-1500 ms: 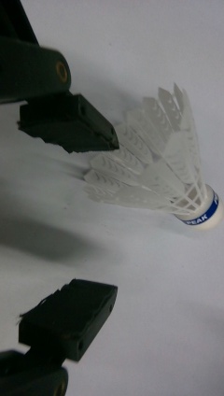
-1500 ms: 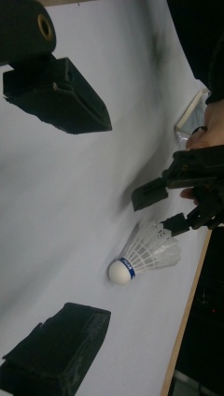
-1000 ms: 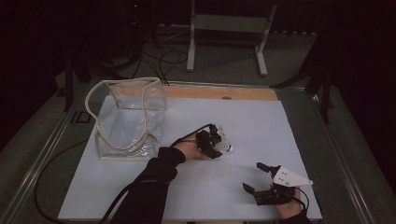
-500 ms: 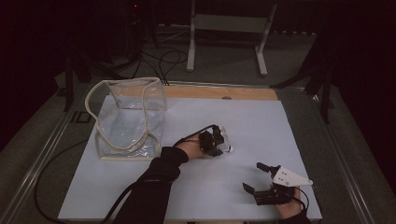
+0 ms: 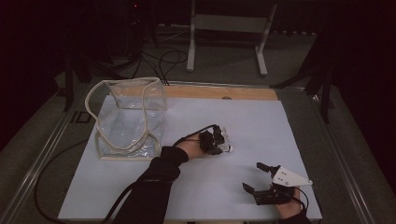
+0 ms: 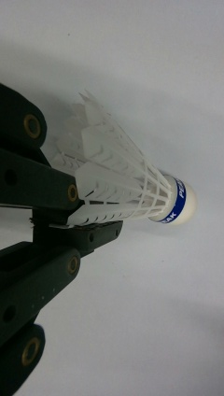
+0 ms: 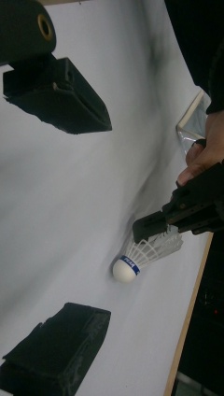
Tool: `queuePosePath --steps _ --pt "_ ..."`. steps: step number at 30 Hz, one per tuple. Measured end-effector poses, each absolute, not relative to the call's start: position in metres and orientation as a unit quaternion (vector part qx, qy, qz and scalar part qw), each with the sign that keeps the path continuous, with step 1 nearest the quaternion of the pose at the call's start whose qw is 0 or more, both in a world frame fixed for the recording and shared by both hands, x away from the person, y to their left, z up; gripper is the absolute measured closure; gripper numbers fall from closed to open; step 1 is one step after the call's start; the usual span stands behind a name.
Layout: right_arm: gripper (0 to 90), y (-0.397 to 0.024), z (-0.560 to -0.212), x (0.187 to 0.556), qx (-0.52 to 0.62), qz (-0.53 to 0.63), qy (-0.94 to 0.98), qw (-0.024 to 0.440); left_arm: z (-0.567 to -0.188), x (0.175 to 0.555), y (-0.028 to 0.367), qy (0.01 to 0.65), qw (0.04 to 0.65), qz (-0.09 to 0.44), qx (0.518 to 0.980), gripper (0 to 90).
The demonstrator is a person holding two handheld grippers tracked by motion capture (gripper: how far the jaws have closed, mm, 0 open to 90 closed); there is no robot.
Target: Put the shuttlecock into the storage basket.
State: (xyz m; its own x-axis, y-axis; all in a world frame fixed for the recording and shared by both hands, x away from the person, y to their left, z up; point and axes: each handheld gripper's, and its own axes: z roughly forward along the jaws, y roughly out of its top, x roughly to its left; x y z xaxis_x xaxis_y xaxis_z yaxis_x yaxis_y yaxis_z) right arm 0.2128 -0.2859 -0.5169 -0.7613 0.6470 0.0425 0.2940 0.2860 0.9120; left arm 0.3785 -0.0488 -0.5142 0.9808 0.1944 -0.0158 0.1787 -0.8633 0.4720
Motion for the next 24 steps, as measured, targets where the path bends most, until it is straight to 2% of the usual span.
queuePosePath --steps 24 --pt "8.6 -0.286 -0.517 0.213 0.305 0.52 0.78 0.169 -0.478 0.365 -0.039 0.081 0.241 0.002 0.967 90.0"
